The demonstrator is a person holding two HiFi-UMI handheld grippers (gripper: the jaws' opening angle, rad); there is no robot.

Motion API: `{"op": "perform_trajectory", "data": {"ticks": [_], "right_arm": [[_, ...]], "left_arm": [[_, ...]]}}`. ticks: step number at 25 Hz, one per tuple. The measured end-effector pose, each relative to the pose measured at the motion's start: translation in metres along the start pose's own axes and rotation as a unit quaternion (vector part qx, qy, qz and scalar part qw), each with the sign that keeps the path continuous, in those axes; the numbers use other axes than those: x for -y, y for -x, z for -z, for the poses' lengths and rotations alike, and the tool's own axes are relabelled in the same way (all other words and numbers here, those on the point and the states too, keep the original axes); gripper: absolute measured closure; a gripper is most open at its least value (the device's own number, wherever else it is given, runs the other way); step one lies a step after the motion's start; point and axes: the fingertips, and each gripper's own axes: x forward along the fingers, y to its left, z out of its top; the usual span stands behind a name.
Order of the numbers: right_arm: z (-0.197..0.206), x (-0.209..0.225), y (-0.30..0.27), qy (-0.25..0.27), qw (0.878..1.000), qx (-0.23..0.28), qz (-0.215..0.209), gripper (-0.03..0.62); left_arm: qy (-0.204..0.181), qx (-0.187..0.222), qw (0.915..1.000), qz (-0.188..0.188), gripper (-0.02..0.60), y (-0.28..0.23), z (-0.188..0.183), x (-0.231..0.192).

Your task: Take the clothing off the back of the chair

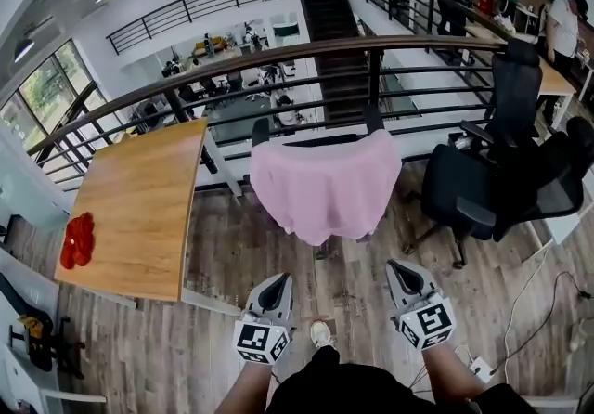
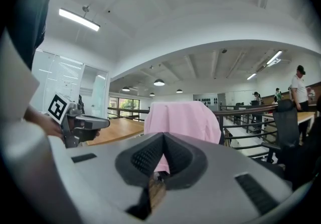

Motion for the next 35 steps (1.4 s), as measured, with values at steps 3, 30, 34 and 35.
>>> {"op": "perform_trajectory", "data": {"ticks": [3,30,34,35], "right_arm": [[-0.002,0.015,-0.031,-0.001,1.000,-0.008,0.013,0.589],[-0.042,0.151,-0.147,-0.018,0.985,0.024,0.169,0.422],[-0.045,0.186,-0.156,-0.020,0.986,0.020,0.166,0.405],[-0.046,0.194,-0.159,-0.020,0.986,0.019,0.163,0.402]], "left_arm": [[0.010,0.000,0.9999,-0.003,0.566,-0.025,-0.002,-0.028],[0.033,0.021,0.9968,-0.070,0.363,-0.158,-0.031,-0.183],[0.029,0.017,0.9950,-0.094,0.362,-0.174,-0.037,-0.188],[0.027,0.015,0.9946,-0.100,0.364,-0.179,-0.039,-0.189]]}}
